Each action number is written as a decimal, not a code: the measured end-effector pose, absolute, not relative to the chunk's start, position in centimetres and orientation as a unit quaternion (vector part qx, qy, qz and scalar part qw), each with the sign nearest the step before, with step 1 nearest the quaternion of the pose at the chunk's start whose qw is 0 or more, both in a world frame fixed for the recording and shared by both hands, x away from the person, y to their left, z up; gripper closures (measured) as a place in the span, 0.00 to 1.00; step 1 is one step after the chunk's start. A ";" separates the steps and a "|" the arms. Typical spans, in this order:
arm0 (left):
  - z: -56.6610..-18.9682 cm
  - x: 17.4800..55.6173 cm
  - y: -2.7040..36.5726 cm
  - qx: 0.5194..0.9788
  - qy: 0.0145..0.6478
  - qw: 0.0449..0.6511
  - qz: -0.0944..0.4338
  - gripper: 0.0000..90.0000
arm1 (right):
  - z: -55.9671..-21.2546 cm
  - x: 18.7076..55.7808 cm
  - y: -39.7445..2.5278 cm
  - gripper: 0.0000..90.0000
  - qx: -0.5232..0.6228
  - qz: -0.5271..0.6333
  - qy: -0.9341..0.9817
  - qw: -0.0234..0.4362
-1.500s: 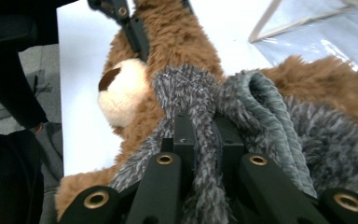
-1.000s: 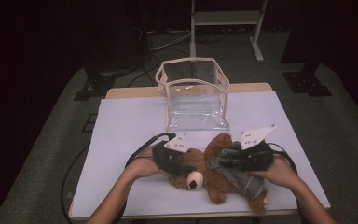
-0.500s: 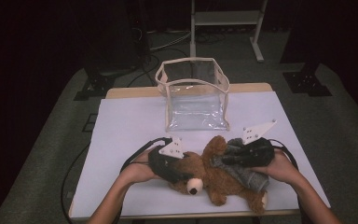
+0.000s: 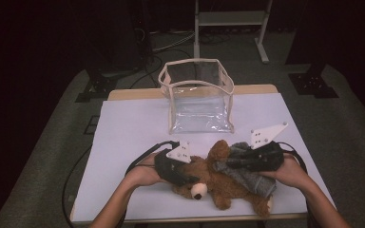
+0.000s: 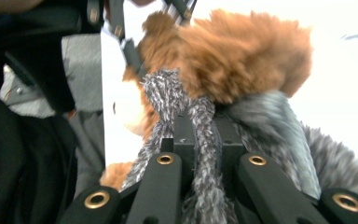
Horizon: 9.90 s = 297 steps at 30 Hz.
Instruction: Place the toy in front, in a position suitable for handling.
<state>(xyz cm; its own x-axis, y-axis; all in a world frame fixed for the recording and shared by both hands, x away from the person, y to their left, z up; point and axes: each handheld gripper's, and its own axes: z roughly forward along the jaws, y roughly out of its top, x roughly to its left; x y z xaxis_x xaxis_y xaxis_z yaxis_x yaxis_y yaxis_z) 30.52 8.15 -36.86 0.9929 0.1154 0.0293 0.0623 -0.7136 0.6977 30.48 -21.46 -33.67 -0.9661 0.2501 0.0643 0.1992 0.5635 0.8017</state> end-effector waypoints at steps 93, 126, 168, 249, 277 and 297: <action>-37.0 30.1 8.3 0.923 0.036 0.382 0.038 0.50 | -31.9 30.4 -27.6 0.91 0.178 0.461 0.868 0.058; -37.0 30.7 9.9 0.913 0.081 0.398 0.042 0.45 | -34.4 31.6 -19.5 0.92 0.119 0.408 0.905 0.004; -37.9 30.1 9.9 0.901 0.075 0.425 0.041 0.50 | -33.5 32.7 -10.9 0.91 0.059 0.386 0.920 -0.008; -37.3 29.3 8.4 0.924 0.043 0.380 0.013 0.49 | -34.8 30.5 -25.0 0.91 0.168 0.408 0.897 0.025; -35.7 30.1 5.2 0.923 0.008 0.382 0.034 0.37 | -36.1 30.5 -23.4 0.91 0.158 0.422 0.893 0.001; -36.0 32.0 1.8 0.932 -0.016 0.356 0.066 0.74 | -36.0 31.8 -23.9 0.91 0.178 0.437 0.882 0.005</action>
